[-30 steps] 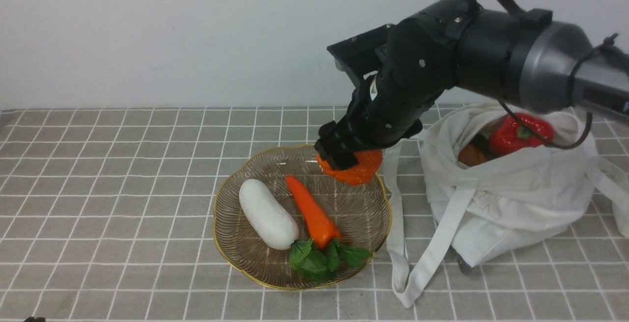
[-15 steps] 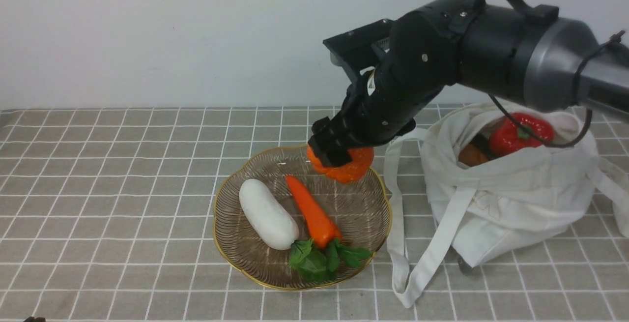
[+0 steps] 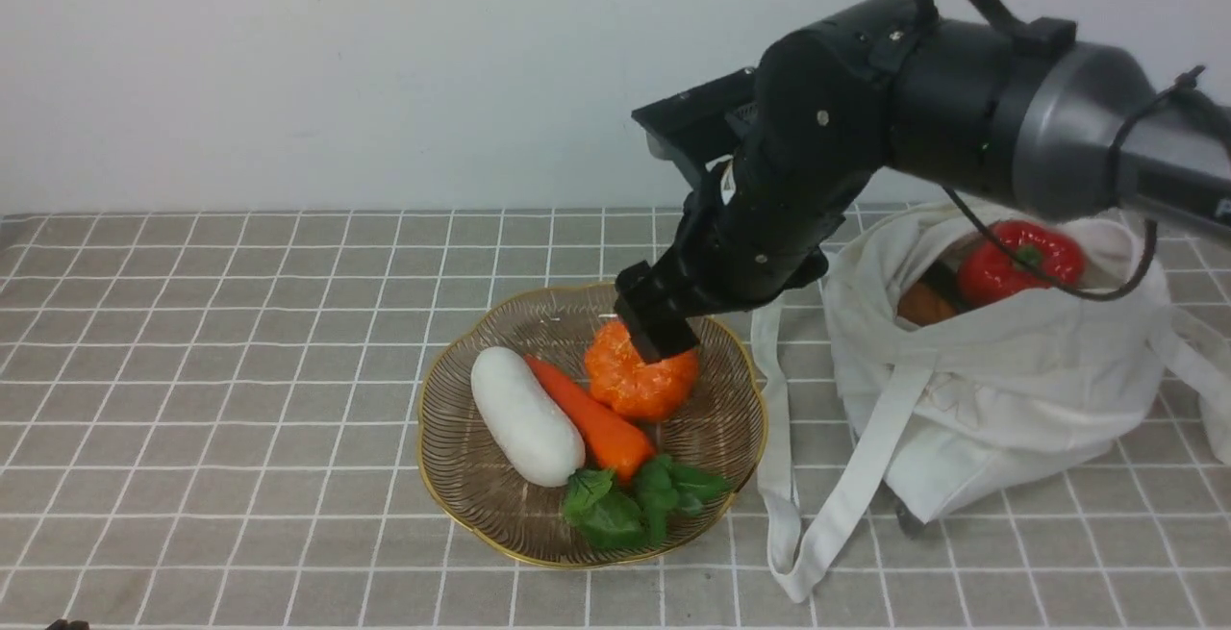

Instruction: Take vegetables from bag on grey coffee tablecloth place on plate.

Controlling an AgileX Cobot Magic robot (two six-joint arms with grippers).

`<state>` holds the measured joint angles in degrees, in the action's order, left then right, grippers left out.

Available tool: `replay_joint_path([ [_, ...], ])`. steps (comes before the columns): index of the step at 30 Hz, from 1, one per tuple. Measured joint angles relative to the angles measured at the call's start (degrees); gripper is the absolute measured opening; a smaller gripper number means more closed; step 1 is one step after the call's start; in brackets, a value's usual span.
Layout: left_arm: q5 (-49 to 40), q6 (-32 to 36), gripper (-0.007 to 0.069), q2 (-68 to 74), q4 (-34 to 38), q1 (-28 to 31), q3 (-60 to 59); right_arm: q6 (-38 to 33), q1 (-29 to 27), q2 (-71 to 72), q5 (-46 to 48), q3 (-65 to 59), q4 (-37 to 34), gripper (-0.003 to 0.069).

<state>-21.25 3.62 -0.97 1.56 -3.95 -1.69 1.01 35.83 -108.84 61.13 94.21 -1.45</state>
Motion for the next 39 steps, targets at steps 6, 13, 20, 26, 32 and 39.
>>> replay_joint_path([
  [6,0.0,0.0,-0.0005,0.0,0.0,0.0,0.0,-6.32,0.0,12.3,9.7,3.26,-0.06,0.0676],
  [13,0.0,0.0,-0.0005,0.0,0.0,0.0,0.0,-3.41,0.0,27.56,10.93,3.61,-0.45,0.0629],
  [20,0.0,0.0,-0.0005,0.0,0.0,0.0,0.0,4.24,0.0,43.8,11.43,-1.44,2.25,0.0396],
  [26,0.0,0.0,-0.0005,0.0,0.0,0.0,0.0,7.62,0.0,64.49,9.8,-17.73,6.9,0.0022],
  [32,0.0,0.0,-0.0005,0.0,0.0,0.0,0.0,9.65,0.0,80.86,-8.92,-37.8,4.41,-0.0015],
  [39,0.0,0.0,-0.0005,0.0,0.0,0.0,0.0,9.7,0.0,89.09,-20.71,-48.28,0.11,-0.0015],
])
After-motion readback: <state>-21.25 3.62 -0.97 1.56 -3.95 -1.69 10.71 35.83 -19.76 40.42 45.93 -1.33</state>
